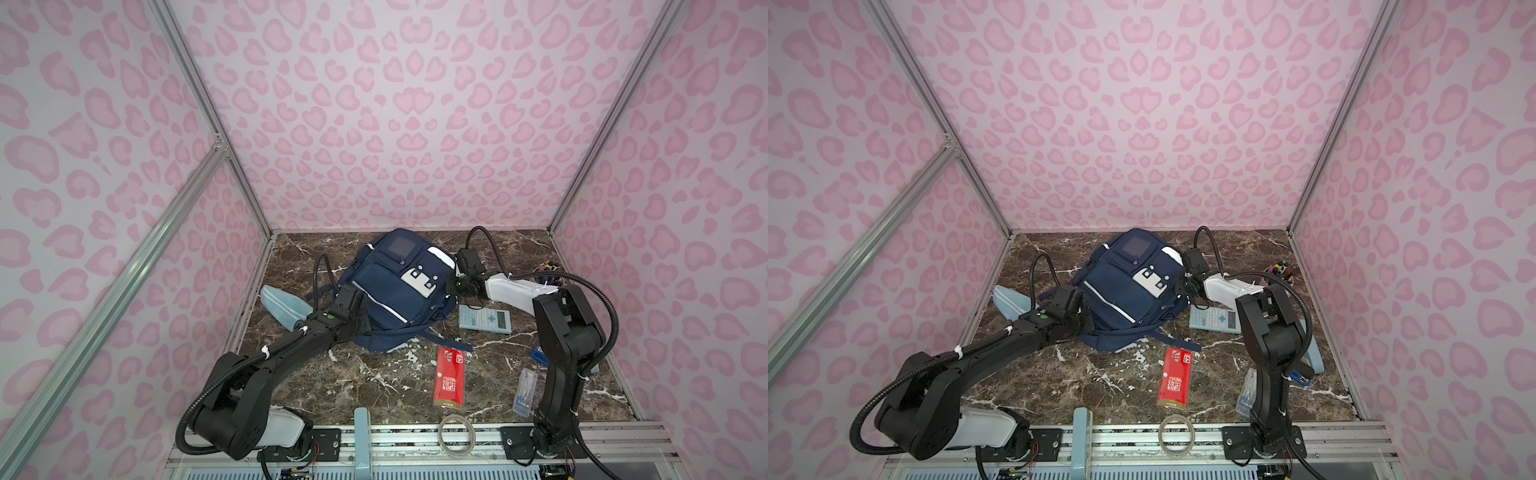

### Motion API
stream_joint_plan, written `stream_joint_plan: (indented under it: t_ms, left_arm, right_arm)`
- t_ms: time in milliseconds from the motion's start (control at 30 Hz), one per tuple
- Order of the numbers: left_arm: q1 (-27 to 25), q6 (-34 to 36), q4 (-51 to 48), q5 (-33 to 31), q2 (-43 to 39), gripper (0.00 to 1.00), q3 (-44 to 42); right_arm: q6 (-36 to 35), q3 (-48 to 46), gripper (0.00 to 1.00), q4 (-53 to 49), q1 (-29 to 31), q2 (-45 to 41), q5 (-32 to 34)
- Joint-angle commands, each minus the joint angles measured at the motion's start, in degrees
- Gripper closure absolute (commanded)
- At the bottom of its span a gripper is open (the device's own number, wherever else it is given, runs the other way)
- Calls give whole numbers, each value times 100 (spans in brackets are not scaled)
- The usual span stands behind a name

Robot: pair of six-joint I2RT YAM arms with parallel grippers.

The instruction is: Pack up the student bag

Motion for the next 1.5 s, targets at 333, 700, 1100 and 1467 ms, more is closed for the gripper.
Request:
stream_joint_plan:
  t_ms: [333,700,1100,1467]
  left_arm:
    - [157,447,-44,-157,1681,70,1933]
    - [314,562,-624,-871,706,16,2019]
    - [-454,-804,1586,1203,-180,59,-445]
    - [469,-270,1160,330,300,68,-324]
  right_arm:
    - [-383,-1020,54,-1025,577,-1249,366]
    - [-507,-998,31,-629,322,-1901,692]
    - [-975,-139,6,-286,-128,-630,-343]
    - [-1205,-188,33,-842,695,-653,-608]
